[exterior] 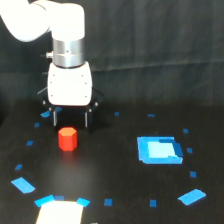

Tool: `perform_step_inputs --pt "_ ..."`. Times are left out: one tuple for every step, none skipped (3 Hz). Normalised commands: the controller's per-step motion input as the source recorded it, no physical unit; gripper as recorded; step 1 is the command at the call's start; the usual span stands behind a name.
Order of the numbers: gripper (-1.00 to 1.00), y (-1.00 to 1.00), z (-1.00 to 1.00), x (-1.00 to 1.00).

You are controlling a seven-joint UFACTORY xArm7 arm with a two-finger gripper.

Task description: Pick up the red object from the table

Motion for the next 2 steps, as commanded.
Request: perform_step_inputs --pt "0.03 -0.89 -1.0 -0.23" --pt "-1.0 -0.68 -0.85 -0.36"
